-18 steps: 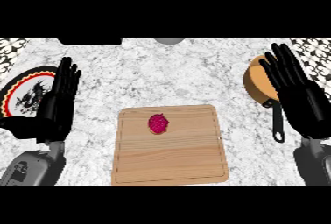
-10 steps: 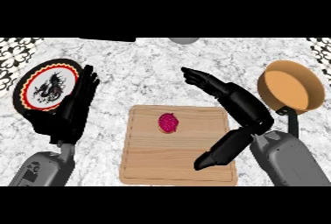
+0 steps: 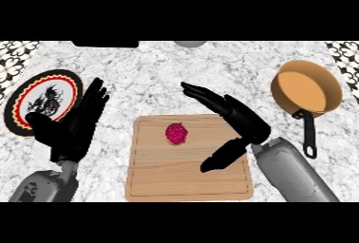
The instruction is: Pick the cupcake from the cutting board and place it in the pot
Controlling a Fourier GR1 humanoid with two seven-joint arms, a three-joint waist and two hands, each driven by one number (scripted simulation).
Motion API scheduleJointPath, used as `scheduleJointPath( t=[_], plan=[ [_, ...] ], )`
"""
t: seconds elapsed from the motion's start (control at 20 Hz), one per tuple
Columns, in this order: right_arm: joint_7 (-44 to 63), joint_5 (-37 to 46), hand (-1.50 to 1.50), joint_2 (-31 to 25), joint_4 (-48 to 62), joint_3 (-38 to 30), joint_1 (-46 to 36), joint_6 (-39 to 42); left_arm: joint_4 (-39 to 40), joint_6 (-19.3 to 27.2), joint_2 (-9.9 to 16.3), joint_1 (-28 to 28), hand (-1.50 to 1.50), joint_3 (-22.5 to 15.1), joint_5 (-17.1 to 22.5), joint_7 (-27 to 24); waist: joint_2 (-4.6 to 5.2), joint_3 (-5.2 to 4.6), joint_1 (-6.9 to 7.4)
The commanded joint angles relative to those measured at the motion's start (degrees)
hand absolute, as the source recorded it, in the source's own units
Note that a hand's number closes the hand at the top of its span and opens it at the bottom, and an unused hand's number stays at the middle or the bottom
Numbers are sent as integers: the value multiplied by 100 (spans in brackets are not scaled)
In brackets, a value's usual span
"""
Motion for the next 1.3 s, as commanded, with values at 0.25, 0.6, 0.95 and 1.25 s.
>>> scheduleJointPath(
  t=[0.25, 0.6, 0.95, 1.25],
  plan=[
    [1052, 712, -150, -1158, -404, -51, -1014, 1107, -243, -221, 161, 244, 0, 215, 110, 210, -40, -7, -125],
    [2584, 1005, -150, -932, -550, 329, -1624, 1994, -248, -40, -74, 146, 0, 204, -98, 290, -26, -5, -110],
    [4227, 968, -150, -83, -548, 392, -1929, 2632, -215, -333, -20, 267, 0, 411, -134, 247, -30, -4, -126],
    [4319, 1399, -150, 240, -209, 299, -1834, 2944, -246, -207, -342, 182, 0, 298, -476, 433, -28, -2, -147]
  ],
)
